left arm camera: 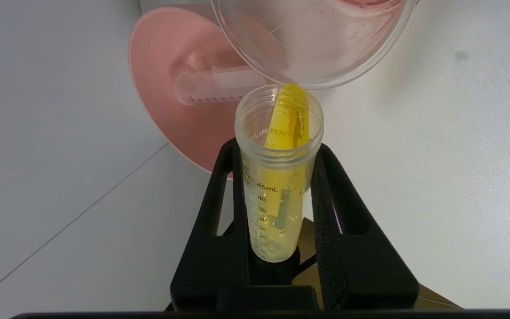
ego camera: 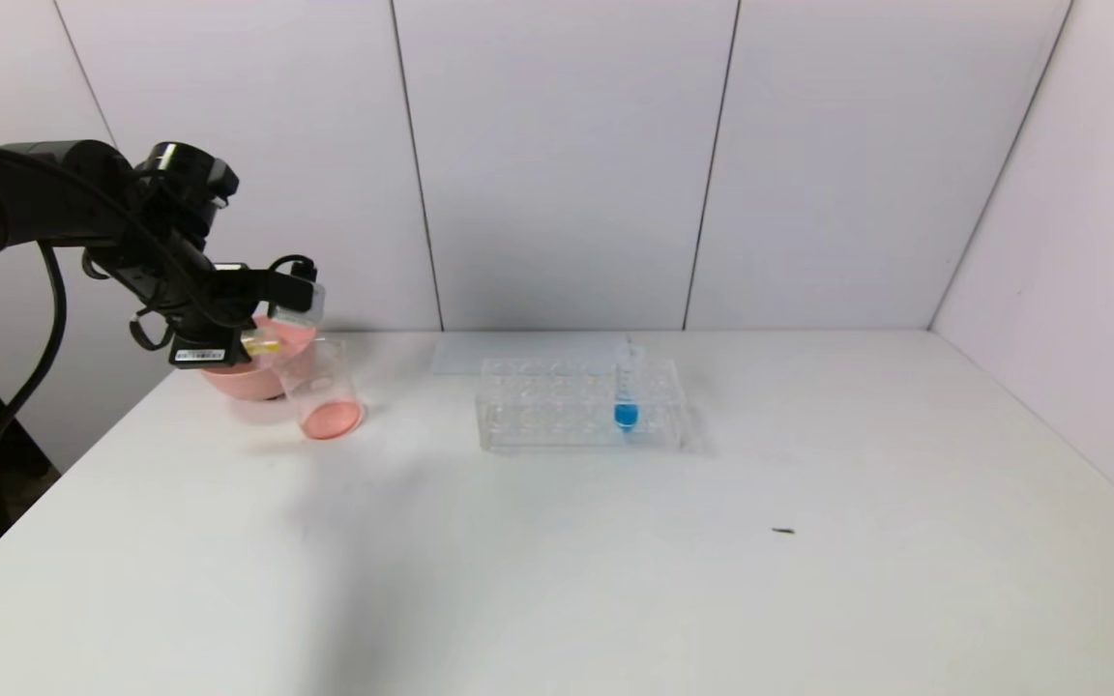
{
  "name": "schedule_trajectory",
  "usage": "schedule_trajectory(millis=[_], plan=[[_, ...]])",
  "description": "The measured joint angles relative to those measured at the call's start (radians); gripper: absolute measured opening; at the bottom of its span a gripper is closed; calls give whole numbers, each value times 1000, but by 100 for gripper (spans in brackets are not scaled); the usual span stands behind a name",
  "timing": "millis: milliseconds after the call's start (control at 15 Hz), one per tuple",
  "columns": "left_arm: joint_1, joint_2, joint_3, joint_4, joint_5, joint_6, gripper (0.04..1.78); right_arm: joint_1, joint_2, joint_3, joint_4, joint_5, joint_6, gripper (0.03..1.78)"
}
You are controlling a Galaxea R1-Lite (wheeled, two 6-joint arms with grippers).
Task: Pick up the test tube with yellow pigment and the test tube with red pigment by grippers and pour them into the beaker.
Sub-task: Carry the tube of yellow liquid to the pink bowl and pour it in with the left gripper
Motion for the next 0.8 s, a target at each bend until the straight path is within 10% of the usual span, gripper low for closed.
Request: schedule_trajectory(millis=[800], plan=[[-30,18,0,-41,53,27,44,0,0,0,0,0,0,170]])
